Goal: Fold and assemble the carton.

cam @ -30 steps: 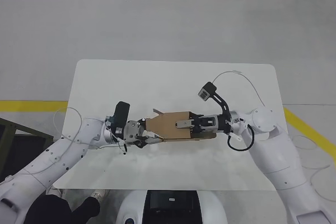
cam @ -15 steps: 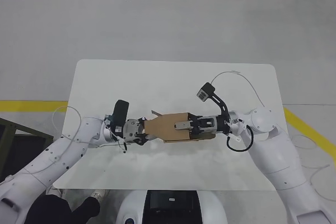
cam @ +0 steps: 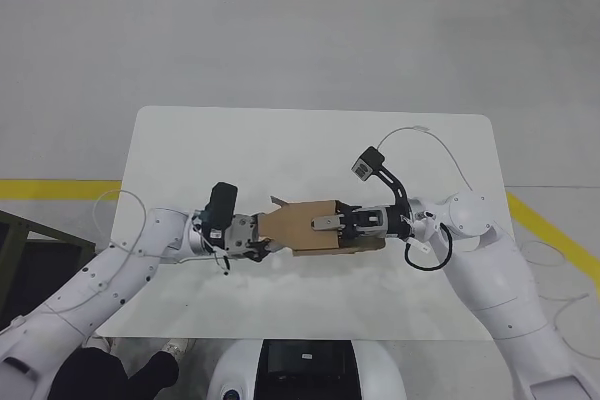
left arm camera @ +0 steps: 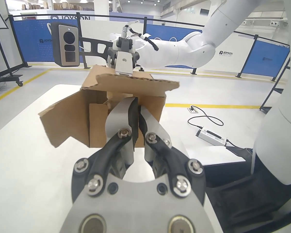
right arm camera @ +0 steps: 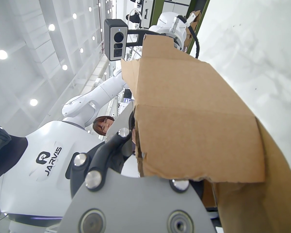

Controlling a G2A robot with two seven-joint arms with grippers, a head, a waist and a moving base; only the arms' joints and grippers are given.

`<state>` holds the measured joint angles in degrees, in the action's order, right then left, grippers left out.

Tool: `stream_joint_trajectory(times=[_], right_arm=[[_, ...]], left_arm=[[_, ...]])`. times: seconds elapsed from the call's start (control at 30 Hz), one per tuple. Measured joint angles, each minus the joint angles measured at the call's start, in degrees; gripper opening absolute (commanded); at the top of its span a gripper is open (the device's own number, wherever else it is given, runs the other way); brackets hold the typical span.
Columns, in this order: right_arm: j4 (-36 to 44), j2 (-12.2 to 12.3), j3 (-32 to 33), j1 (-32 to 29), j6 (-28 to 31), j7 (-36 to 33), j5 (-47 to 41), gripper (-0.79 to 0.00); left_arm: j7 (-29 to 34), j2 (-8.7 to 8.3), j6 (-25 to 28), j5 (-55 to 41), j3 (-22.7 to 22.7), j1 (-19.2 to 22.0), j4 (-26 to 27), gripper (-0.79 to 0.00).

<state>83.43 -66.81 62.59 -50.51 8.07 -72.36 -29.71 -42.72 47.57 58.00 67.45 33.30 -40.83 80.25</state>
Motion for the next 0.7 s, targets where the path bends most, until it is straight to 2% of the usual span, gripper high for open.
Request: stream_joint_trajectory(times=[0.17, 0.27, 0.37, 0.7], right_arm=[[0.0, 0.1, 0.0, 0.0, -0.2, 0.1, 0.0, -0.785], [0.0, 0.1, 0.1, 0.0, -0.2, 0.2, -0.2, -0.785], [0.0, 0.2, 0.4, -0.2, -0.1, 0.2, -0.2, -0.785], [0.1, 0.6, 1.3, -0.8, -0.1, 0.4, -0.5, -0.785]], left_arm=[[1.1, 0.24, 0.0, -0.2, 0.5, -0.5, 0.5, -0.665], [1.6, 0.42, 0.0, -0.4, 0.5, -0.6, 0.6, -0.585], [1.1, 0.45, 0.0, -0.9, 0.9, -0.9, 0.2, -0.539], [-3.8, -1.05, -0.2, -0.4, 6.3, -4.7, -1.1, -0.428]])
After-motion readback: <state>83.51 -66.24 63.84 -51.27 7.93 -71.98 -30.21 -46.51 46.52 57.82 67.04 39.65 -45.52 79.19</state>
